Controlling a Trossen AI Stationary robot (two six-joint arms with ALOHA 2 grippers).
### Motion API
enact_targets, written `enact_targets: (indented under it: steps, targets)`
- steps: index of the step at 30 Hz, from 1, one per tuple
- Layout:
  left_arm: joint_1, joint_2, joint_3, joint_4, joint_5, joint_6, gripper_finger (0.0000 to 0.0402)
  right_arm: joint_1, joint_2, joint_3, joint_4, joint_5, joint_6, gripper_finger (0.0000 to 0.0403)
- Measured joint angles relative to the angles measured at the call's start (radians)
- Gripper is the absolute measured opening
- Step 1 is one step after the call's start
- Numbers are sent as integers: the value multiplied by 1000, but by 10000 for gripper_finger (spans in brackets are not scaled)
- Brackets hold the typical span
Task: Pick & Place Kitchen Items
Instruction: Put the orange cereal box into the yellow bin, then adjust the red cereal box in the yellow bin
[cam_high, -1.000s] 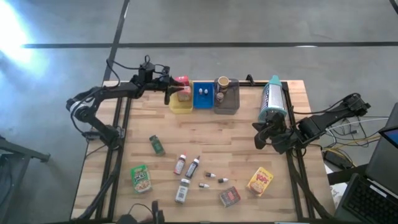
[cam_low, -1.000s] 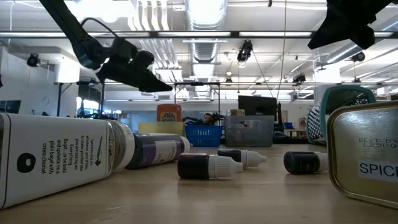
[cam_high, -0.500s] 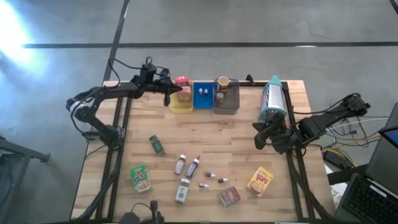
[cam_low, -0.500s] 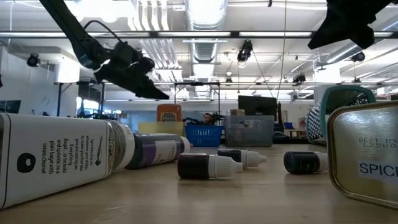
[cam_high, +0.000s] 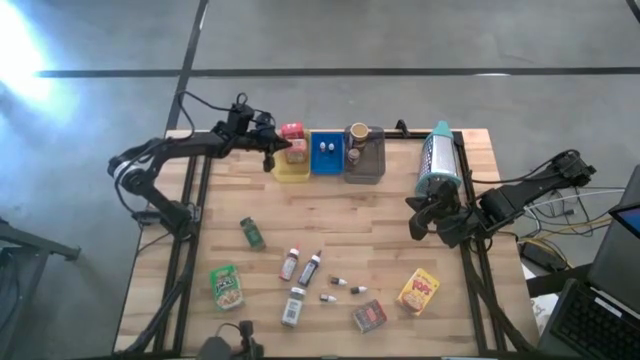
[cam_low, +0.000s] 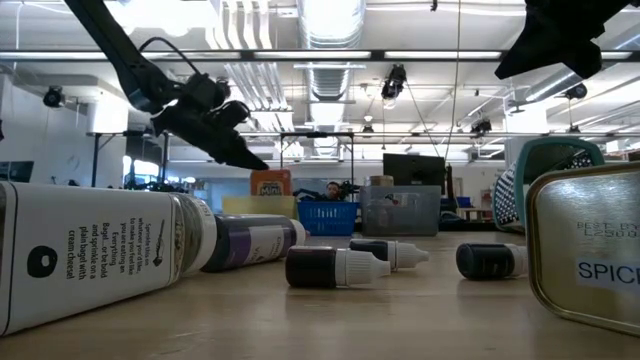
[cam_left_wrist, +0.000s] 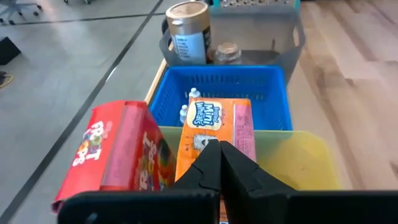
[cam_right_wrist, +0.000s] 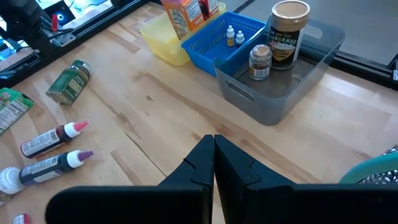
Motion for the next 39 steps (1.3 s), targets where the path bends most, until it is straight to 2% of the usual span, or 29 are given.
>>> enact_targets:
  steps: [7, 13, 23, 28, 34, 39]
  targets:
    - [1, 66, 22, 19, -17, -4, 1, 0, 0, 0, 7, 0, 3, 8]
    - [1, 68, 62, 9, 45, -38, 1, 0, 0, 0, 12, 0, 3, 8]
    - [0, 70, 121, -19, 57, -55, 1, 0, 0, 0, 17, -8, -9, 8]
    - [0, 68, 143, -34, 97, -69, 2, 0, 0, -1, 17, -9, -20, 8]
    - [0, 20, 151, -33, 116, -85, 2, 0, 0, -1, 17, -9, -20, 8]
    - [1, -82, 151, -99, 101, -79, 2, 0, 0, -2, 19, -11, -24, 8]
